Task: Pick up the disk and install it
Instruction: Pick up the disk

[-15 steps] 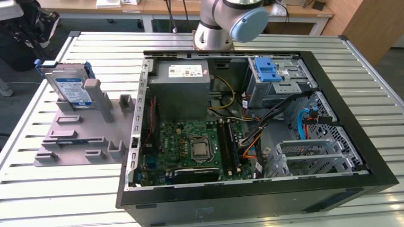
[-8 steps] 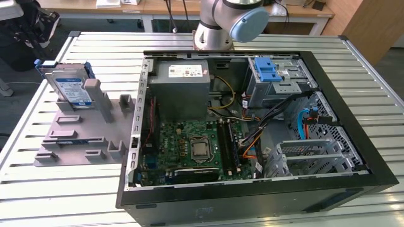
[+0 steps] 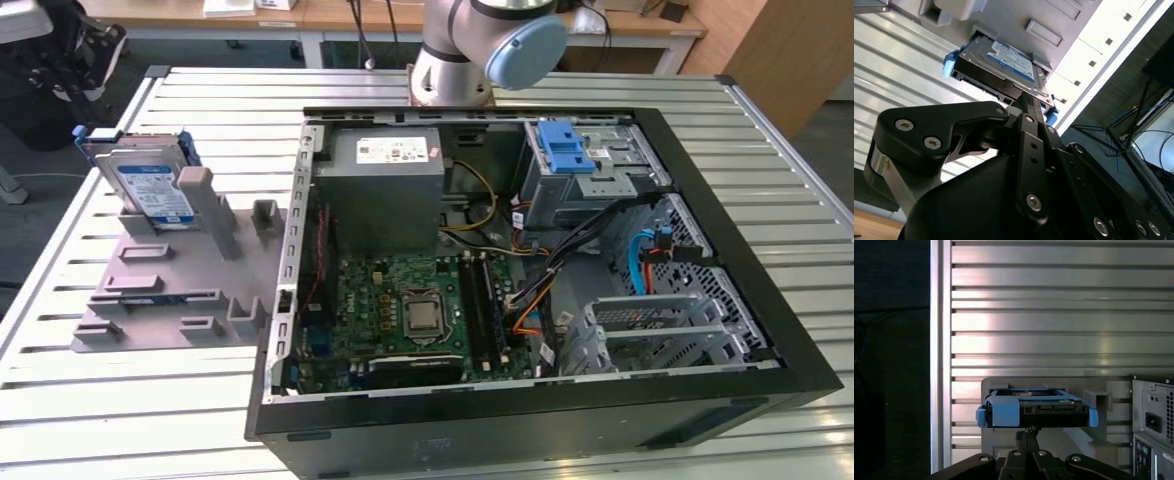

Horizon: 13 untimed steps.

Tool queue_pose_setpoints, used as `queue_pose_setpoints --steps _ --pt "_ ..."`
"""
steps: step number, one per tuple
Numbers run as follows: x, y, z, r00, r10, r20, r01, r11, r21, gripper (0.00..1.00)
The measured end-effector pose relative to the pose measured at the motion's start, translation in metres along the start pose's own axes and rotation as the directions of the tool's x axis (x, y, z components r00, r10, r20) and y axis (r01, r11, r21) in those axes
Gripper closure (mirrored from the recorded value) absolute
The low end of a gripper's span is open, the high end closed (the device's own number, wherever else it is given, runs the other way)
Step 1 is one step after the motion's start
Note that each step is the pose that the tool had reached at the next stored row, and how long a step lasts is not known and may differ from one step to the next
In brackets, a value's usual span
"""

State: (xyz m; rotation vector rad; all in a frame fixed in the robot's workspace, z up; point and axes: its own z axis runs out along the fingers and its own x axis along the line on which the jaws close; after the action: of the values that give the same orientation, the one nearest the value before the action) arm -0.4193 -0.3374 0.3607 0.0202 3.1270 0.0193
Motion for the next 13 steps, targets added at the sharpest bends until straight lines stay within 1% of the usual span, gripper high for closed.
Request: queue_pose_setpoints --steps 5,13 --pt "0.0 0.0 0.0 0.9992 -0.041 -0.0005 0.041 0.9992 -0.0006 0.89" --pt "0.0 0.0 0.0 0.9958 -0.091 -0.0011 0.091 0.9958 -0.0014 0.89"
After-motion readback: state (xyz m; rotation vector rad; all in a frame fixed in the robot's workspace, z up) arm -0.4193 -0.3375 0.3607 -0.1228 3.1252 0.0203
